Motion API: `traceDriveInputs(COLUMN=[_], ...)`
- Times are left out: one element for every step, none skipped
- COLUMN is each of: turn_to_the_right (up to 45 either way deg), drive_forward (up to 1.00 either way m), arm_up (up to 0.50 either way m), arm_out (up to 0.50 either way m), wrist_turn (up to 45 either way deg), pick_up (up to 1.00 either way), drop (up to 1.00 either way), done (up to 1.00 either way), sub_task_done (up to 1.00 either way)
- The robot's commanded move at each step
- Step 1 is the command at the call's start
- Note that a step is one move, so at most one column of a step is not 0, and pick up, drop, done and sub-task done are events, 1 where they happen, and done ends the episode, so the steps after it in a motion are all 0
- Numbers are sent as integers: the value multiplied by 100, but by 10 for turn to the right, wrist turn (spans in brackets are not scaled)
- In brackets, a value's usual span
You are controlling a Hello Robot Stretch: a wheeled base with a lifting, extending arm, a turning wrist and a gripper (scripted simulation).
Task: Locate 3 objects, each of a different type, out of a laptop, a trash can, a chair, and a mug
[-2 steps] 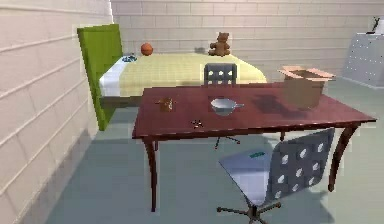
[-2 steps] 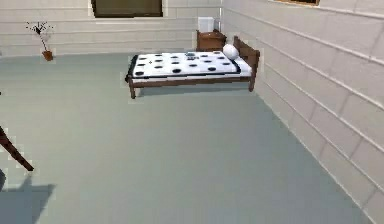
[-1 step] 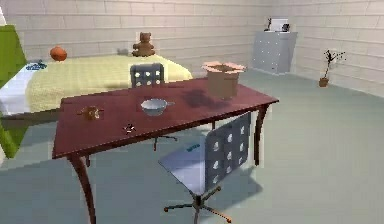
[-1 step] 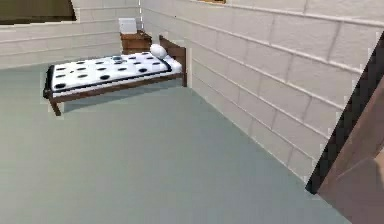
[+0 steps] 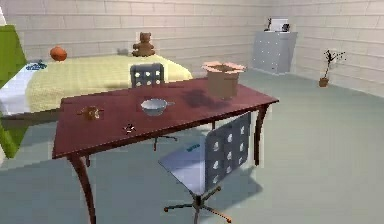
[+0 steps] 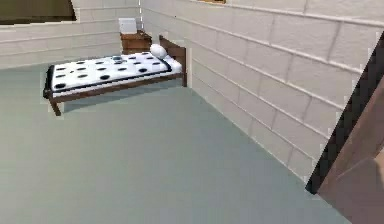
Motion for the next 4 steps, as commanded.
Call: traceDriveInputs(turn_to_the_right=[-420,0,180,0], drive_forward=[0,45,0,0], arm_up=[0,0,0,0], arm_out=[0,0,0,0], wrist_turn=[0,0,0,0], pick_up=[0,0,0,0], drop=[0,0,0,0], done=[0,0,0,100], sub_task_done=[0,0,0,0])
